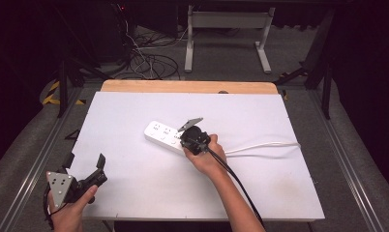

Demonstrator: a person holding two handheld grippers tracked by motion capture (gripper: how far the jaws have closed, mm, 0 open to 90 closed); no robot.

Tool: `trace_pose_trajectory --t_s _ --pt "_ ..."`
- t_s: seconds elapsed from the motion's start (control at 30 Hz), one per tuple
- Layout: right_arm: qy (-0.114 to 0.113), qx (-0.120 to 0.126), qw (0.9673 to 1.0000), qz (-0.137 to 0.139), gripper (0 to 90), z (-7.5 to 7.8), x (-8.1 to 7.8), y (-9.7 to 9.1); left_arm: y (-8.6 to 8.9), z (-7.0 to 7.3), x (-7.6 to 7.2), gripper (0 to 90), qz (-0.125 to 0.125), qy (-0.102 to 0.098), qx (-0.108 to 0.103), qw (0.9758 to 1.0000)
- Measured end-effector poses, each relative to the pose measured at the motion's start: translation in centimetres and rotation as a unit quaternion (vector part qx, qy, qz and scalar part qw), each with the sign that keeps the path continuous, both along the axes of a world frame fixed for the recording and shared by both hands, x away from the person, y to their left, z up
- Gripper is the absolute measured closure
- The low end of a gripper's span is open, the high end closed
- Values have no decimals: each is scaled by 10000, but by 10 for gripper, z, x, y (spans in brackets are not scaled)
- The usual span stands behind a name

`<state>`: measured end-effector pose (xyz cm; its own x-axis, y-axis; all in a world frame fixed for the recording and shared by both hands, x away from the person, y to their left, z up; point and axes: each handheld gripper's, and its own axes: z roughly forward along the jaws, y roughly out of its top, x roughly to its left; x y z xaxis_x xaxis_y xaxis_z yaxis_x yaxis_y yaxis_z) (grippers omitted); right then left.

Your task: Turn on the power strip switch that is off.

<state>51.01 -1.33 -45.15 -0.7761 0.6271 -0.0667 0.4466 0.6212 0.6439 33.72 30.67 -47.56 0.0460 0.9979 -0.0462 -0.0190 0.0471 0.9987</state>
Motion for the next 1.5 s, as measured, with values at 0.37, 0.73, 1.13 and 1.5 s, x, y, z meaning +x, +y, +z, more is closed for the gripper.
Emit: trace_pose_trajectory --t_s 0.37,0.73,1.13,1.5 --pt "-183 69 9998 -65 900 -3 -4 -1 0 0 -1 69 1 2 1 10000" --pt "-308 -90 9995 -25 900 -2 -5 3 0 0 0 69 -4 12 -29 10000" --pt "-783 601 9950 152 900 0 -7 -9 -2 -1 4 69 -66 40 -6 10000" --pt "-1548 1824 9709 -117 900 35 -25 -89 -2 -1 4 69 -46 37 -21 10000"
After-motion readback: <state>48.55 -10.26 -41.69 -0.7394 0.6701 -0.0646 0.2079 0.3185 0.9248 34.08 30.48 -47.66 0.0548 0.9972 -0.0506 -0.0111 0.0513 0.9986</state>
